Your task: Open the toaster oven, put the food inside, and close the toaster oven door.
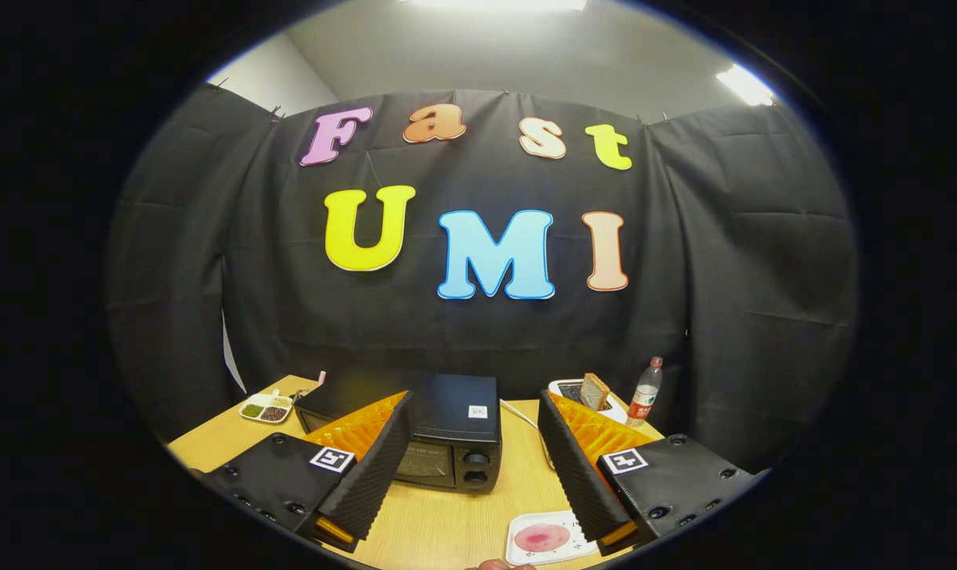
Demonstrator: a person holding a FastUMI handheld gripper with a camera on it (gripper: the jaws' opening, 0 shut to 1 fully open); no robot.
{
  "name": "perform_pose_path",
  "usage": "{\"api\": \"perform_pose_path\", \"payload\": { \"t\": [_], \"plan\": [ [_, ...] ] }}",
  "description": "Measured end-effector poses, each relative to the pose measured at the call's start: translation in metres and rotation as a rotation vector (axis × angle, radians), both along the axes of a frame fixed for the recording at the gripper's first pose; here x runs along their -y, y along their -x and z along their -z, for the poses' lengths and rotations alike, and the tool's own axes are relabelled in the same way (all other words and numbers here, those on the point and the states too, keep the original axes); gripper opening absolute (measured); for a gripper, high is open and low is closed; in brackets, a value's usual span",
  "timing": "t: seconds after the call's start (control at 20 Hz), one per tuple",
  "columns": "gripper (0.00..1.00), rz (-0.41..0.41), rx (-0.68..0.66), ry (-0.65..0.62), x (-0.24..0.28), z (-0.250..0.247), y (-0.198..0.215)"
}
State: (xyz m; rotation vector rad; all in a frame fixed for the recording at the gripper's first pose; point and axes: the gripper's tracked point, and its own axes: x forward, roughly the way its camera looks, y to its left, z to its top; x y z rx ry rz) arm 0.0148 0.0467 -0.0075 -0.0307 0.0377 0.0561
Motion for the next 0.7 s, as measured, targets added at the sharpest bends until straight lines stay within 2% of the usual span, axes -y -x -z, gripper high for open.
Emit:
{"api": "perform_pose_path", "payload": {
  "t": [0.7],
  "plan": [
    [0.98,-0.099,-0.094,-0.004,-0.089,0.025,-0.055]
  ]
}}
